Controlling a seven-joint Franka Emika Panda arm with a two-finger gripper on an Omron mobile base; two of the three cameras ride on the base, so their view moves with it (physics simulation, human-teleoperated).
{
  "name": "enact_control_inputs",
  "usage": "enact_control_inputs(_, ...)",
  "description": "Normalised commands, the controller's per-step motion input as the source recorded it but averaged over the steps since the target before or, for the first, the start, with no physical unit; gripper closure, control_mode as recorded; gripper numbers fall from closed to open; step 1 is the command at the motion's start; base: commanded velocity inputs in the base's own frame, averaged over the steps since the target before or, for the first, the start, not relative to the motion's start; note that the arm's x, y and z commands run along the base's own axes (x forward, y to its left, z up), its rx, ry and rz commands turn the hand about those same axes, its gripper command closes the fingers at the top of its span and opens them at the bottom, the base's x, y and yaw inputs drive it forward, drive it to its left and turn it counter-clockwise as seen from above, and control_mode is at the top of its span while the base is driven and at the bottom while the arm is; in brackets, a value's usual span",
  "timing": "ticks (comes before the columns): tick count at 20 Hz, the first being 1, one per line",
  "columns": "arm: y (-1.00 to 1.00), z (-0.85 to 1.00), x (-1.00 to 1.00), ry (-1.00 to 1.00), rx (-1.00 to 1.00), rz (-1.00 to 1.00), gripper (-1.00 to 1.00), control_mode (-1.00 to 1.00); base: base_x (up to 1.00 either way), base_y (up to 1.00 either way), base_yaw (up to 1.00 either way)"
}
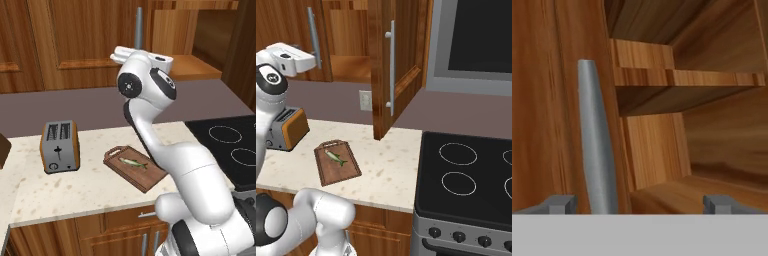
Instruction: Open the cabinet, retrieve the rolling pin, and place it next to the meat on the cutting board to prepare for tenderizing.
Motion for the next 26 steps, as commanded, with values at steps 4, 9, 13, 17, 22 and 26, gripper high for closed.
enact_control_inputs(4, 0.04, -0.01, 0.29, -0.03, 0.00, 0.05, -1.00, -1.00, 0.00, 0.00, 0.00)
enact_control_inputs(9, 0.03, -0.04, 0.31, -0.05, 0.00, 0.03, -1.00, -1.00, 0.00, 0.00, 0.00)
enact_control_inputs(13, 0.01, -0.02, 0.25, -0.03, 0.00, 0.02, -1.00, -1.00, 0.00, 0.00, 0.00)
enact_control_inputs(17, 0.00, -0.03, 0.21, -0.02, 0.00, 0.01, -1.00, -1.00, 0.00, 0.00, 0.00)
enact_control_inputs(22, 0.00, -0.04, 0.30, 0.00, 0.00, 0.00, -1.00, -1.00, 0.00, 0.00, 0.00)
enact_control_inputs(26, 0.03, -0.06, 0.32, 0.00, 0.00, 0.00, -1.00, -1.00, 0.00, 0.00, 0.00)
